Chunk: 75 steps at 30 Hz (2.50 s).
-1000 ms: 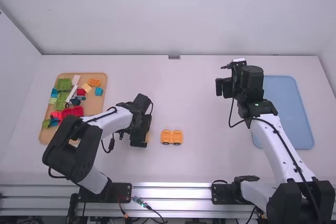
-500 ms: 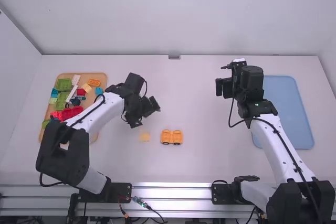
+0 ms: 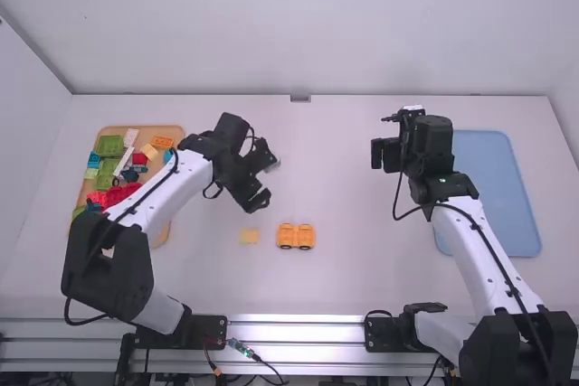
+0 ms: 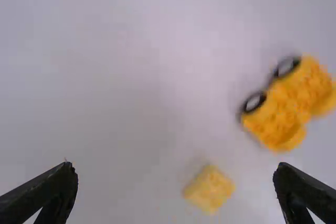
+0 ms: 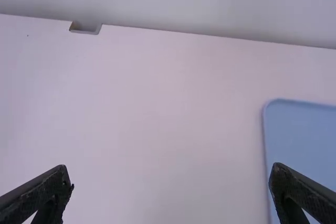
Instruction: Assemble lego blocks to make yellow taxi
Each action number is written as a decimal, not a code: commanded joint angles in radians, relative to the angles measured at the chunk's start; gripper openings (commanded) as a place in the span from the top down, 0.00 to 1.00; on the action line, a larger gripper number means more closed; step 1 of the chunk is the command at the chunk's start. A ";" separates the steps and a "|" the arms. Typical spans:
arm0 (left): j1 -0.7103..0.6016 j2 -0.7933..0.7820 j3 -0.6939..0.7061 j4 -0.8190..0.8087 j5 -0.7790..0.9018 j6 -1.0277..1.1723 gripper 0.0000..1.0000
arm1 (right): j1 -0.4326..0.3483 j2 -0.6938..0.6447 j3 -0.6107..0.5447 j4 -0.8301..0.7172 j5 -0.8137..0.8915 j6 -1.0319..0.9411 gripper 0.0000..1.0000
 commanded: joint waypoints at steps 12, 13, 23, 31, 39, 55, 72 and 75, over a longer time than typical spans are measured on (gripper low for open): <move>0.248 -0.049 -0.074 -0.202 0.625 1.156 0.01 | 0.000 0.054 -0.073 0.028 -0.739 -0.554 0.01; 0.258 -0.049 -0.096 -0.191 0.647 1.181 0.01 | 0.000 0.066 -0.089 0.047 -0.767 -0.565 0.01; 0.266 -0.049 -0.385 0.226 0.687 0.965 0.01 | 0.000 0.244 -0.253 0.212 -0.984 -0.727 0.01; 0.269 -0.037 -0.525 0.431 0.686 0.887 0.01 | 0.078 0.335 -0.349 0.321 -1.040 -0.877 0.01; 0.308 0.016 -0.618 0.561 0.702 0.888 0.01 | 0.244 0.344 -0.462 0.495 -0.829 -0.769 0.01; 0.365 0.123 -0.629 0.670 0.740 0.891 0.01 | 0.330 0.363 -0.610 0.842 -0.742 -0.598 0.01; 0.355 0.196 -0.625 0.694 0.714 0.884 0.30 | 0.292 0.628 -0.518 0.928 -0.871 -0.608 0.01; 0.361 0.202 -0.633 0.719 0.717 0.863 0.34 | 0.300 0.638 -0.509 0.924 -0.871 -0.608 0.01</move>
